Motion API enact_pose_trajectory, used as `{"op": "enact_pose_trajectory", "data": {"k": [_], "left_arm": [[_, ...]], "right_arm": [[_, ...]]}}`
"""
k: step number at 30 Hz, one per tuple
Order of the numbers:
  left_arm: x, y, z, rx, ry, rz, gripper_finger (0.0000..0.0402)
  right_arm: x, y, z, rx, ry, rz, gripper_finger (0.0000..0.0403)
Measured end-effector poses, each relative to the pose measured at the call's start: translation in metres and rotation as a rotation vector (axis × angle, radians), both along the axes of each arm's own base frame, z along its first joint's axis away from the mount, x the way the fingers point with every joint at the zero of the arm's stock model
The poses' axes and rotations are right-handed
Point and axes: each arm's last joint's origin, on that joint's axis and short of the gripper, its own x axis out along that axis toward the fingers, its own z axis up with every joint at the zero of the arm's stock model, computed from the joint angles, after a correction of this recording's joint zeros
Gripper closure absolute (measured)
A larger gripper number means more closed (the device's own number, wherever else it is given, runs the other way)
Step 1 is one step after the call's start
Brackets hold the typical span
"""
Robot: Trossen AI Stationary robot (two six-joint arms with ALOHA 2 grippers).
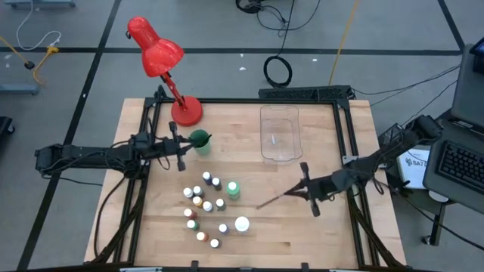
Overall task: Pick & Place Paint Supplies
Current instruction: Put the silver paint brush into the green cup
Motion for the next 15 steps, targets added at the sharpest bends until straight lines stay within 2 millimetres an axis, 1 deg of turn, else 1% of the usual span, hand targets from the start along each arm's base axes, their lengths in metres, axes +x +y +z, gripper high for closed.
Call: {"op": "enact_pose_trajectory", "data": {"k": [4, 7, 11, 15], "left_arm": [[0.000, -0.004, 0.001, -0.070, -0.016, -0.145, 0.0378], [0.001, -0.006, 0.002, -0.067, -0.022, -0.227, 0.0378], [0.001, -0.009, 0.002, -0.113, -0.025, -0.311, 0.0378], [0.000, -0.012, 0.007, -0.043, -0.067, -0.343, 0.0378]], "right_arm": [[0.008, -0.003, -0.001, 0.010, -0.029, -0.066, 0.0403], [0.012, -0.003, 0.002, 0.031, -0.090, -0.075, 0.0403], [0.021, -0.006, 0.008, 0.023, -0.203, -0.100, 0.0403], [0.033, -0.012, 0.006, 0.020, -0.280, -0.121, 0.0403]]}}
